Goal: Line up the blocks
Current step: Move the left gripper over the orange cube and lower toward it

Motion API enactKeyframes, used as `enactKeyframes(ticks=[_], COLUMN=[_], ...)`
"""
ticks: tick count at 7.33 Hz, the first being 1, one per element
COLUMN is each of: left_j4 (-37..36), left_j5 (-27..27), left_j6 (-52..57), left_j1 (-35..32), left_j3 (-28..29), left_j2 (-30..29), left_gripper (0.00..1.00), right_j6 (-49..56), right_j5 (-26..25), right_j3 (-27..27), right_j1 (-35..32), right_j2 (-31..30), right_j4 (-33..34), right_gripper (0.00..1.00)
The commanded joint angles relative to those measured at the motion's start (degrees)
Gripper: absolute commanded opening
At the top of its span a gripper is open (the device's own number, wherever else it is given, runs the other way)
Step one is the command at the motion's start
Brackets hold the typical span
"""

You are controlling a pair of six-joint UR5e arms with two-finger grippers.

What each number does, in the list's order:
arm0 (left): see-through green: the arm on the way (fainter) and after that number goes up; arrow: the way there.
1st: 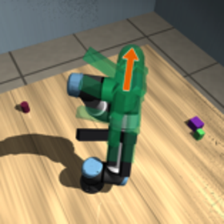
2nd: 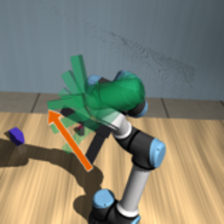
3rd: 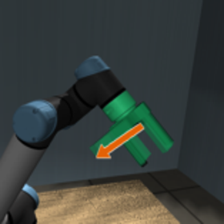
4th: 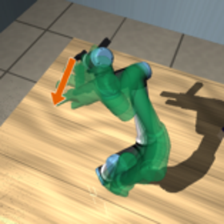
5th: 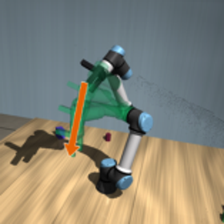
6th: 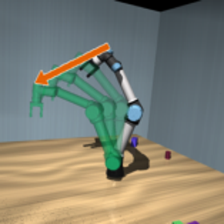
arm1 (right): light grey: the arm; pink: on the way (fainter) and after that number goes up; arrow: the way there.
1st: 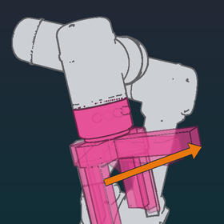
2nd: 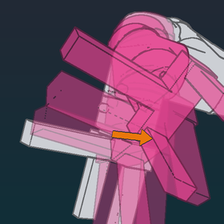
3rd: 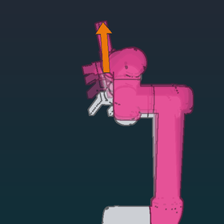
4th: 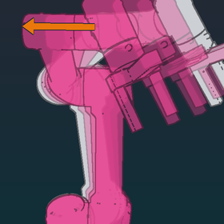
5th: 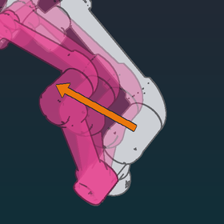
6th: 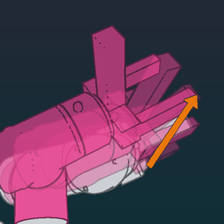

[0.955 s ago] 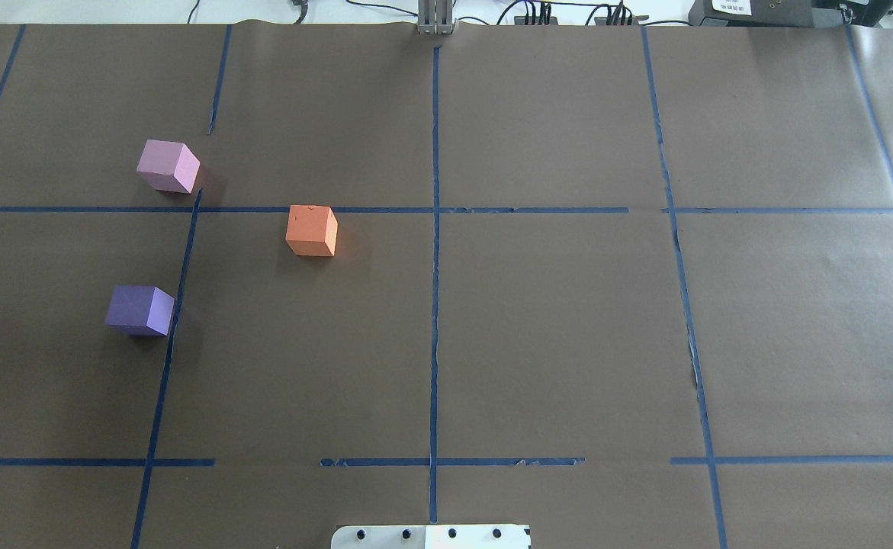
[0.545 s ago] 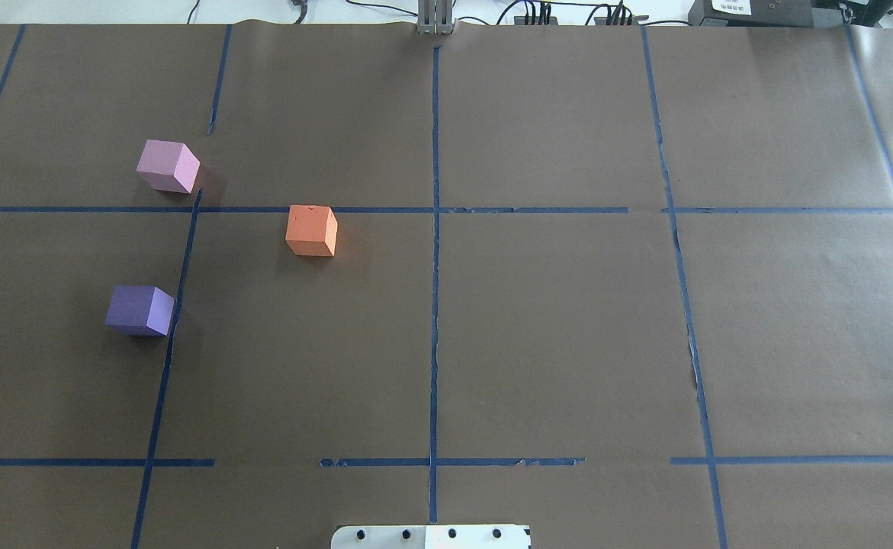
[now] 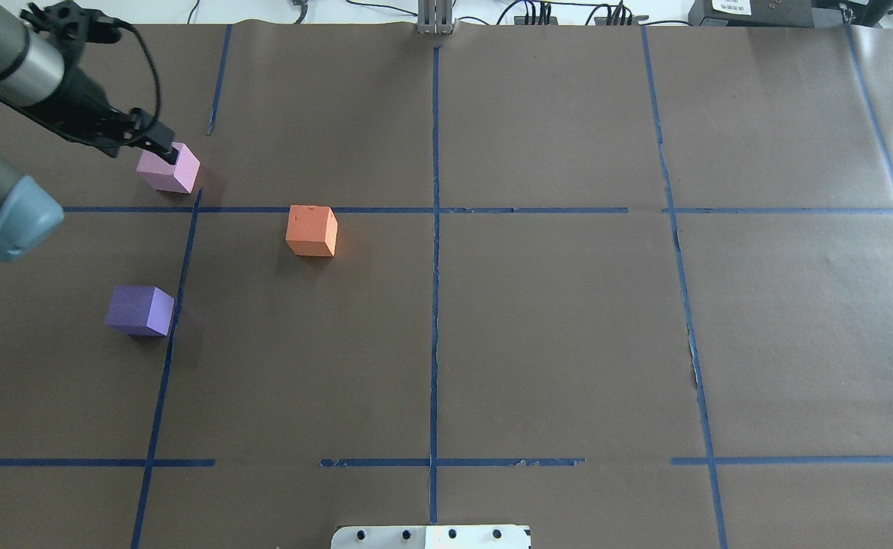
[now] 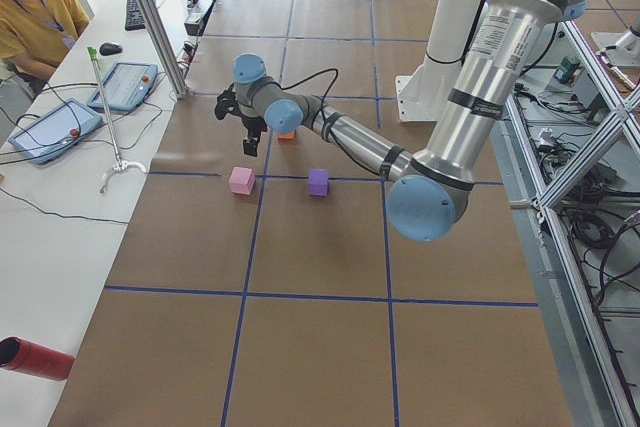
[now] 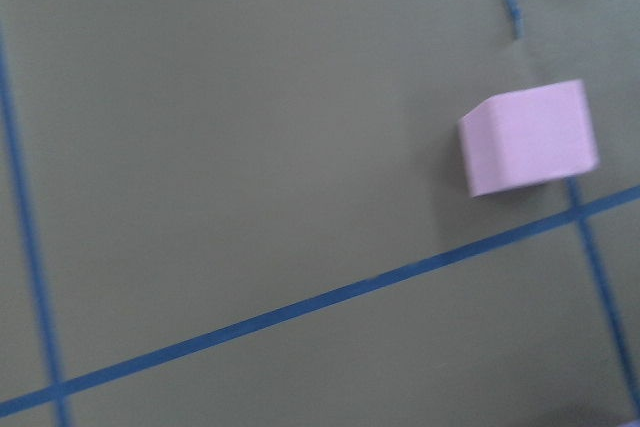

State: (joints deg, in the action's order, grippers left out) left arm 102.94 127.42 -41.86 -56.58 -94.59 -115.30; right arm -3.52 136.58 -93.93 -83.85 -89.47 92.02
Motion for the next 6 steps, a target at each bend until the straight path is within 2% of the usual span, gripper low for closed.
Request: enactKeyframes(ticks=[1, 3, 6], left_j4=[0.2, 0.2, 0.3], left_j5=[-5.7, -13.1, -13.2], left_j6=[-12.9, -17.5, -19.8], left_j1=[7.3, 11.9, 13.8], left_j3=[5.6, 8.0, 10.8], left_j2=[-8.5, -9.9, -12.1], left_gripper=[1.0, 1.0, 1.0], right_j6=[0.0, 0.0, 0.0], right_j5=[0.0, 0.0, 0.0], right_j3=[0.1, 0.0, 0.0], right_j1=[0.0, 0.0, 0.0], right_j2=[0.0, 0.0, 0.0], right_j4=[0.0, 0.0, 0.0], right_gripper=[1.0, 1.0, 1.0])
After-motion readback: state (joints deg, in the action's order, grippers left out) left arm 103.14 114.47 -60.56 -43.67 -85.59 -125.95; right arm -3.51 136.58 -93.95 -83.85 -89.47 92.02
